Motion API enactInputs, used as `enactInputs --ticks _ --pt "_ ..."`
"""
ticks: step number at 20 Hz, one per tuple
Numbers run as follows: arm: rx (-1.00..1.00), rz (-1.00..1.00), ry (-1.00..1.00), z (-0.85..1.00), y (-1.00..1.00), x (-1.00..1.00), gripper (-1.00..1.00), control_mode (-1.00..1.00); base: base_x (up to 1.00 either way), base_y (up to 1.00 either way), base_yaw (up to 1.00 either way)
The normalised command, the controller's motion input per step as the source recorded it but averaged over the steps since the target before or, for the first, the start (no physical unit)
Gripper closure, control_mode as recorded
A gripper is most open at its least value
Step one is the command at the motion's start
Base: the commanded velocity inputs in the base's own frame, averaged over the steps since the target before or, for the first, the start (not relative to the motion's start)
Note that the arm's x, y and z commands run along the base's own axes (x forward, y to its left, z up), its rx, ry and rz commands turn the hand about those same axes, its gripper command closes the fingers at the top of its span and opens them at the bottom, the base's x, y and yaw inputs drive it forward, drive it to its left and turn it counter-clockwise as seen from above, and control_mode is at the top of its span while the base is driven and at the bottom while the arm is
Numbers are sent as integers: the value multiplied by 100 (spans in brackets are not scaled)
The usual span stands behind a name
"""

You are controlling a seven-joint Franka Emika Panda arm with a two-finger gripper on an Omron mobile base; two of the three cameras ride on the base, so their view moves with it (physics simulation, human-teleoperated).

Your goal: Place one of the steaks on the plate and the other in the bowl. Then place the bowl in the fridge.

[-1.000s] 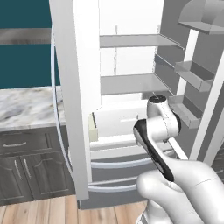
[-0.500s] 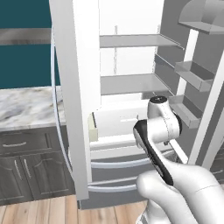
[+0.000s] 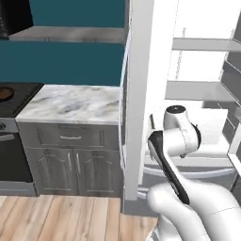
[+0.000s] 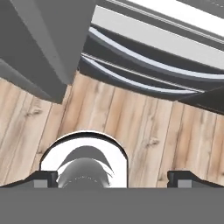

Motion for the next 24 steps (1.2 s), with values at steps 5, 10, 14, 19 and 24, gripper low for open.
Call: enactInputs --ticks 5,10,14,19,24 --pt "0 0 0 0 0 0 -100 100 -87 57 46" --pt "0 0 0 0 0 0 -100 100 -46 75 35" --pt "0 0 0 0 0 0 -100 100 3 74 31" --pt "0 0 0 0 0 0 -100 100 36 88 11" --pt "0 0 0 0 0 0 -100 100 72 76 0"
